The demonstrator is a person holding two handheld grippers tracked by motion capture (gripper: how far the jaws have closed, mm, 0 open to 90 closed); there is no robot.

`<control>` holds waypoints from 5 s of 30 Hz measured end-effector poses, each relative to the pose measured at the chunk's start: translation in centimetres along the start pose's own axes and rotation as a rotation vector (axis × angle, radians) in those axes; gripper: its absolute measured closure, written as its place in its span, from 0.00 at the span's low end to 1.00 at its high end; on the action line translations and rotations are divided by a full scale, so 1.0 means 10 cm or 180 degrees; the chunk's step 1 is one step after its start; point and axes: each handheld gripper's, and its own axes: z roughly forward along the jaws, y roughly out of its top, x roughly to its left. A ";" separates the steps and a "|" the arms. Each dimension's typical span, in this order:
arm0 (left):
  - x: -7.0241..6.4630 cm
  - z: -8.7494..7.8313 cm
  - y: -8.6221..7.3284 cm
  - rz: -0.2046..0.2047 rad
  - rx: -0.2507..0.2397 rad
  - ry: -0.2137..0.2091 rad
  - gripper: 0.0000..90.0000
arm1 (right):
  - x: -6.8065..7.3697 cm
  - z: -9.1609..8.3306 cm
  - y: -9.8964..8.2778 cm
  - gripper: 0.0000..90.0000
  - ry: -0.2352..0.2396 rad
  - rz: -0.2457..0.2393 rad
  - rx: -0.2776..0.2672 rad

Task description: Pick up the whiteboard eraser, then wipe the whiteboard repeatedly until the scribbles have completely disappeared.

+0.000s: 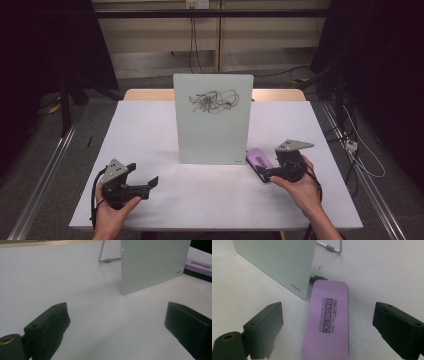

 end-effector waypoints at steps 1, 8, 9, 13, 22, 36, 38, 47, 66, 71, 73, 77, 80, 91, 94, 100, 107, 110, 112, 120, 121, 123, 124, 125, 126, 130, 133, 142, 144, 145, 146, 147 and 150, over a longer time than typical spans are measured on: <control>0.00 0.00 0.00 0.0007 0.0002 0.0003 0.06 | -0.01 0.02 0.02 0.12 0.0003 0.0016 0.0022; 0.00 0.01 0.00 0.0008 0.0001 -0.0021 0.06 | -0.04 0.16 0.17 0.21 -0.0001 0.0126 0.0313; 0.00 0.00 0.00 0.0010 0.0001 -0.0015 0.06 | -0.05 0.17 0.18 0.22 -0.0031 0.0127 0.0325; 0.00 0.01 0.00 0.0004 0.0025 -0.0013 0.06 | -0.05 0.23 0.20 0.29 -0.0046 0.0109 0.0382; 0.01 0.01 0.00 0.0000 0.0034 -0.0023 0.06 | -0.02 0.36 0.14 0.31 0.0011 0.0107 0.0600; 0.01 0.01 0.00 0.0010 0.0046 -0.0018 0.06 | 0.00 0.44 0.14 0.38 -0.0077 0.0001 0.0724; 0.01 0.01 -0.01 0.0003 0.0053 -0.0018 0.06 | 0.01 0.44 0.14 0.39 -0.0099 0.0007 0.0747; 0.01 0.01 -0.01 0.0030 0.0054 -0.0004 0.05 | 0.01 0.46 0.16 0.44 -0.0123 0.0004 0.0833; 0.01 0.00 -0.01 0.0038 0.0054 0.0007 0.05 | 0.02 0.39 0.19 0.46 -0.0150 0.0010 0.0802; 0.01 -0.01 -0.01 0.0045 0.0059 -0.0007 0.05 | -0.03 0.31 0.16 0.46 -0.0152 0.0045 0.0722; 0.01 -0.01 -0.01 0.0042 0.0057 -0.0009 0.05 | -0.04 0.29 0.15 0.47 -0.0179 0.0064 0.0699; 0.01 0.01 -0.01 0.0054 0.0068 0.0011 0.05 | -0.06 0.23 0.13 0.47 -0.0184 0.0087 0.0603; 0.01 0.03 -0.02 0.0038 0.0100 -0.0004 0.05 | -0.04 0.19 0.14 0.47 -0.0143 0.0036 0.0524; 0.00 0.03 -0.01 0.0054 0.0085 -0.0020 0.05 | 0.02 0.04 0.12 0.47 -0.0084 0.0044 0.0243; 0.00 0.03 -0.02 0.0051 0.0115 -0.0009 0.05 | 0.01 -0.01 0.12 0.47 -0.0099 0.0021 0.0128; -0.02 0.04 -0.03 0.0083 0.0162 -0.0022 0.05 | 0.03 -0.07 0.12 0.47 -0.0088 -0.0087 0.0019; 0.00 0.06 -0.04 0.0090 0.0199 -0.0034 0.06 | 0.04 -0.11 0.14 0.47 -0.0056 -0.0192 -0.0115; 0.02 0.07 -0.05 0.0066 0.0197 -0.0042 0.06 | 0.06 -0.14 0.18 0.47 -0.0033 -0.0247 -0.0218; 0.03 0.08 -0.05 0.0053 0.0219 -0.0043 0.06 | 0.07 -0.16 0.21 0.47 -0.0036 -0.0307 -0.0291; 0.02 0.02 -0.03 0.0075 0.0161 -0.0011 0.06 | 0.16 -0.18 0.23 0.47 0.0074 -0.0416 -0.0432; 0.02 0.01 -0.03 0.0077 0.0149 -0.0012 0.06 | 0.17 -0.19 0.22 0.47 0.0104 -0.0426 -0.0483; 0.02 0.01 -0.03 0.0072 0.0143 0.0000 0.06 | 0.19 -0.21 0.23 0.47 0.0119 -0.0455 -0.0546; 0.02 0.00 -0.03 0.0071 0.0149 0.0003 0.06 | 0.20 -0.22 0.23 0.47 0.0129 -0.0464 -0.0577; 0.02 0.01 -0.04 0.0065 0.0158 0.0005 0.06 | 0.21 -0.22 0.24 0.47 0.0137 -0.0477 -0.0595; 0.03 0.01 -0.04 0.0071 0.0178 -0.0008 0.06 | 0.22 -0.23 0.25 0.47 0.0135 -0.0506 -0.0622; 0.04 0.02 -0.04 0.0072 0.0158 -0.0033 0.06 | 0.26 -0.23 0.29 0.47 0.0147 -0.0560 -0.0704; 0.03 0.02 -0.03 0.0077 0.0171 -0.0025 0.06 | 0.28 -0.22 0.32 0.47 0.0178 -0.0568 -0.0755; 0.03 0.03 -0.03 0.0070 0.0177 -0.0012 0.06 | 0.31 -0.21 0.49 0.47 0.0312 -0.0531 -0.0979; 0.03 0.03 -0.04 0.0069 0.0175 -0.0018 0.06 | 0.32 -0.21 0.55 0.47 0.0350 -0.0537 -0.1041; 0.03 0.03 -0.04 0.0066 0.0178 -0.0019 0.06 | 0.33 -0.21 0.59 0.47 0.0355 -0.0550 -0.1073; 0.03 0.03 -0.04 0.0068 0.0182 -0.0027 0.06 | 0.33 -0.21 0.61 0.47 0.0350 -0.0563 -0.1089; 0.03 0.03 -0.04 0.0074 0.0197 -0.0025 0.06 | 0.33 -0.21 0.65 0.47 0.0337 -0.0583 -0.1106; 0.04 0.02 -0.04 0.0071 0.0193 -0.0008 0.06 | 0.34 -0.19 0.75 0.47 0.0337 -0.0606 -0.1154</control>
